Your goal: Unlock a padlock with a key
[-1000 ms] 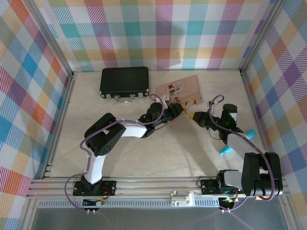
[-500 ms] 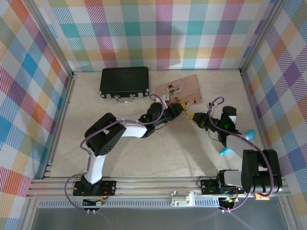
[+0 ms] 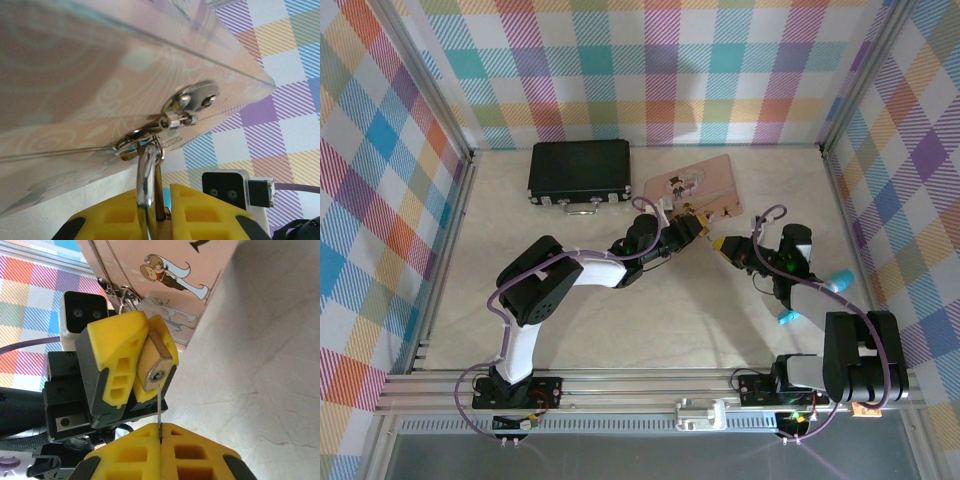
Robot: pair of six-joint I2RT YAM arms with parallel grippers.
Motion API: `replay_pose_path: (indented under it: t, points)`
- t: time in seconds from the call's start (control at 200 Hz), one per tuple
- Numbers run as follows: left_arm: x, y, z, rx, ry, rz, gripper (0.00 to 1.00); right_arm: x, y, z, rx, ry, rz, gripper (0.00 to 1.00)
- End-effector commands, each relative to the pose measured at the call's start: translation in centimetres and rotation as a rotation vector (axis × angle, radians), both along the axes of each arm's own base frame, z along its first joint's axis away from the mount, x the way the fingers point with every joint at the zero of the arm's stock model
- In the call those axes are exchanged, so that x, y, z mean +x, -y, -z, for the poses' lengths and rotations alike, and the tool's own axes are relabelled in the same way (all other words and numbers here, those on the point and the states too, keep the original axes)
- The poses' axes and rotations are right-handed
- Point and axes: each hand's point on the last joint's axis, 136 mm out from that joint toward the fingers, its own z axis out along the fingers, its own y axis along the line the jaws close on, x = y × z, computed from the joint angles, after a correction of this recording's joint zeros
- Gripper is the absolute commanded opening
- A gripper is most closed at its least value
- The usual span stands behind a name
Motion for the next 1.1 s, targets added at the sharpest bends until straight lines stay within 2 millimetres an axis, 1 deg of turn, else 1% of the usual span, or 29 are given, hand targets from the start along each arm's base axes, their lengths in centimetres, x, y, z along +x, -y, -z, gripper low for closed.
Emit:
replay_pose_path:
  t: [0.0, 0.14, 0.275, 0.405, 0.615, 0.795, 1.095]
  points:
    - [0.3, 0.3, -2.6, -0.075, 0.049, -0.013, 0.00, -0.9, 0.1, 0.0, -0.055, 0.030, -0.003, 0.00]
    - [0.1, 0.6, -2.6, -0.084, 0.050, -0.004, 0.00, -1.0, 0.0, -0.5, -0.035, 0.040, -0.005, 0.00]
    - [0.0, 1.0, -2.8, -0.092, 0.050, 0.009, 0.00, -0.3, -0.4, -0.8, -0.019, 0.052, -0.010, 0.00]
    - [0.0, 1.0, -2.9, -0.090, 0.056, 0.013, 0.00, 0.1, -0.7, -0.9, -0.014, 0.054, -0.027, 0.00]
    - [-0.1, 0.9, -2.9, -0.095, 0.056, 0.012, 0.00, 0.0, -1.2, -0.8, -0.012, 0.055, -0.031, 0.00]
    - [-0.2, 1.0, -2.7, -0.098, 0.053, 0.016, 0.00, 0.5, -1.3, -1.3, -0.001, 0.072, -0.028, 0.00]
    - [-0.4, 0.8, -2.5, -0.103, 0.048, 0.016, 0.00, 1.3, -0.9, -0.6, -0.028, 0.066, -0.001, 0.00]
